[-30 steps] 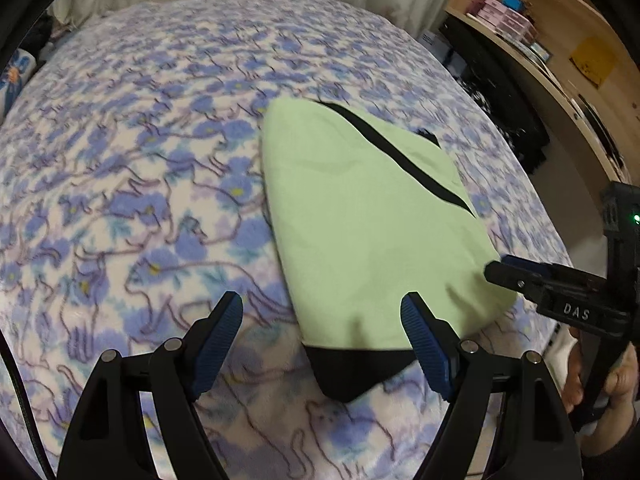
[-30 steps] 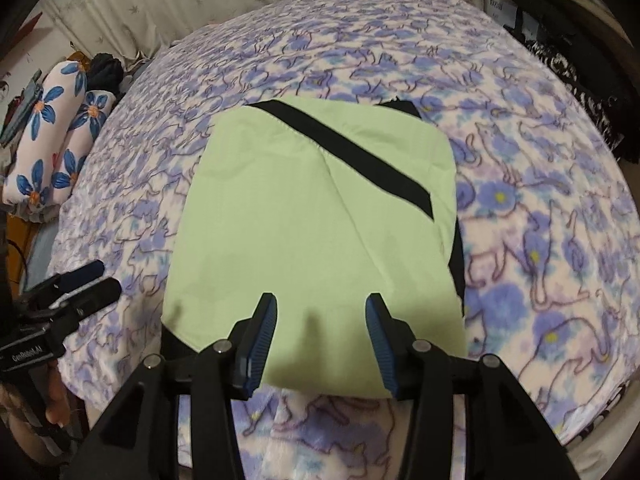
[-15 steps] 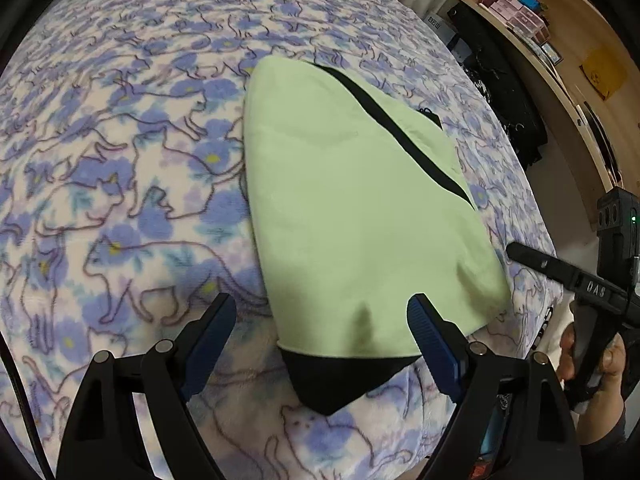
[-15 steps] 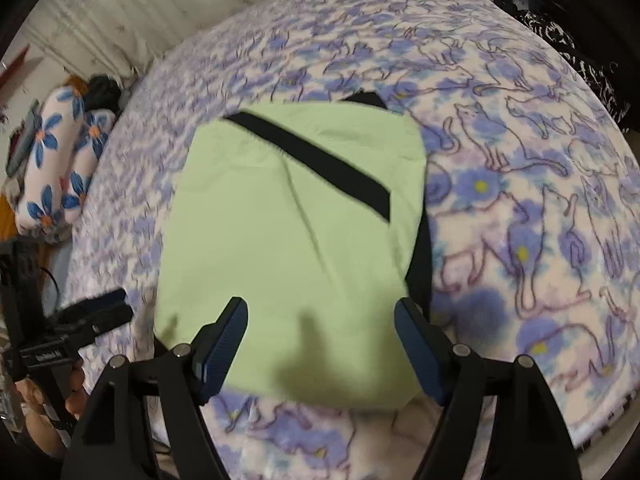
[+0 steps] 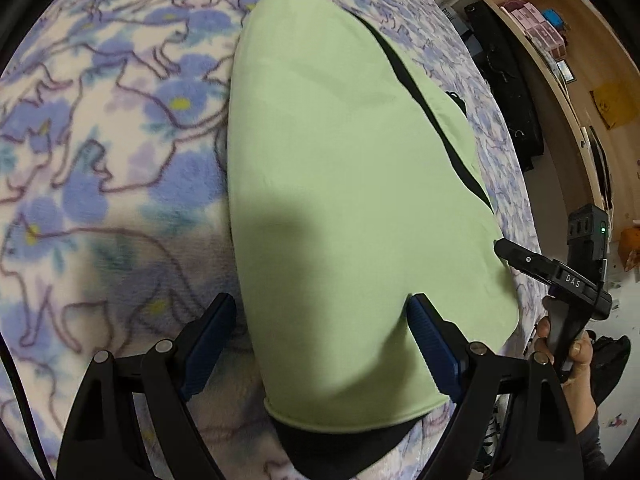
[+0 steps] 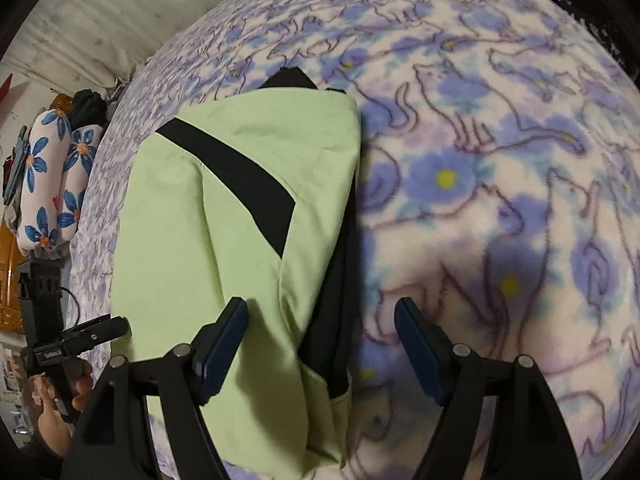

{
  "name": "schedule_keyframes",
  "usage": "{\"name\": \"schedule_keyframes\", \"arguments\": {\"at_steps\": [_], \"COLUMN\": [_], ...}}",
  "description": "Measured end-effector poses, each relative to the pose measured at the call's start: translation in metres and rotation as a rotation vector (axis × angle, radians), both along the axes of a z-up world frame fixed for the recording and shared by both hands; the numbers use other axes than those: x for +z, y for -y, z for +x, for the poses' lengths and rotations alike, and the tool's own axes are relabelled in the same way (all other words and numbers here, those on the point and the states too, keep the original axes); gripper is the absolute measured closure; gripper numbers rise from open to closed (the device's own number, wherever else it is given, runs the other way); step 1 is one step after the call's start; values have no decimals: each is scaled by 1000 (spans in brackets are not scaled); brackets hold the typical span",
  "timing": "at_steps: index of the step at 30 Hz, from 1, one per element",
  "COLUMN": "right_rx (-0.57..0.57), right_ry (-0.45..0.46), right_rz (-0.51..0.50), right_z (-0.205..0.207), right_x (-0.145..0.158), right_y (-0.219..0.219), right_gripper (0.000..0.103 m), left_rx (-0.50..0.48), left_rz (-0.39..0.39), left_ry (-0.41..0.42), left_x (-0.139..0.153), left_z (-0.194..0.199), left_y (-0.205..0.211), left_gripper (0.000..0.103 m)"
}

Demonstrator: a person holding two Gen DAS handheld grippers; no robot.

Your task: Fold large clothes

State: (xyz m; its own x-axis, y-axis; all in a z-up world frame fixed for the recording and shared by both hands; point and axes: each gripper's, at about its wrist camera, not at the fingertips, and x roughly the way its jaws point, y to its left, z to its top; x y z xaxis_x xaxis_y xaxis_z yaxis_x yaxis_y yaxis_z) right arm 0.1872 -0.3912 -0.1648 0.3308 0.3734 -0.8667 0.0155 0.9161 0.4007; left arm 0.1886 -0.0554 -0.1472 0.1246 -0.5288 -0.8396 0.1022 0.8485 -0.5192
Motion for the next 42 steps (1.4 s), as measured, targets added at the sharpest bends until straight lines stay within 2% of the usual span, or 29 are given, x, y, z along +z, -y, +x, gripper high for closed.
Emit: {"name": "schedule_keyframes", "arguments": {"at_steps": [3,6,12,15,18,20,23,24,25,28,31,36,42], "right_rx": [15,21,54,84,61,54,34,29,21,34,68,104,144], "right_ry": [-28,-59,-67,-47,-28,-13,-1,3,10,51,112,181,245], "right_rz": [31,110,235,226,190,178,177,189,190,118,72,-5,17], "right_z": [6,11,22,27,32,34,33,31,29,23,17,6,-3], "right_x": [-10,-21,-31,-32,-35,-32,-29,-28,-25,-9,15,48,80], "right_y": [0,2,-6,-21,-33,-35,-33,-29,-28,-44,-70,-109,-147], "right_gripper": [27,25,25,25,25,30,62,72,79,87,90,92,92], "left_rx": [0,-5,-23,-32,-30,-28,-4,-1,-5,-54,-72,-88,-66], "left_rz": [-27,-47,-76,-97,-105,-99,-64,-42,-14,110,157,191,195], "left_ry": [6,18,37,56,69,85,121,146,173,305,374,458,500], "left_x": [-7,-10,-17,-20,-21,-19,-11,-6,0,26,46,76,109], "left_z": [3,6,15,20,25,28,26,23,20,9,3,-6,-21], "left_y": [0,3,10,14,22,27,30,31,34,49,57,51,-5], "left_gripper": [15,14,10,7,7,7,18,27,38,60,67,71,72]}}
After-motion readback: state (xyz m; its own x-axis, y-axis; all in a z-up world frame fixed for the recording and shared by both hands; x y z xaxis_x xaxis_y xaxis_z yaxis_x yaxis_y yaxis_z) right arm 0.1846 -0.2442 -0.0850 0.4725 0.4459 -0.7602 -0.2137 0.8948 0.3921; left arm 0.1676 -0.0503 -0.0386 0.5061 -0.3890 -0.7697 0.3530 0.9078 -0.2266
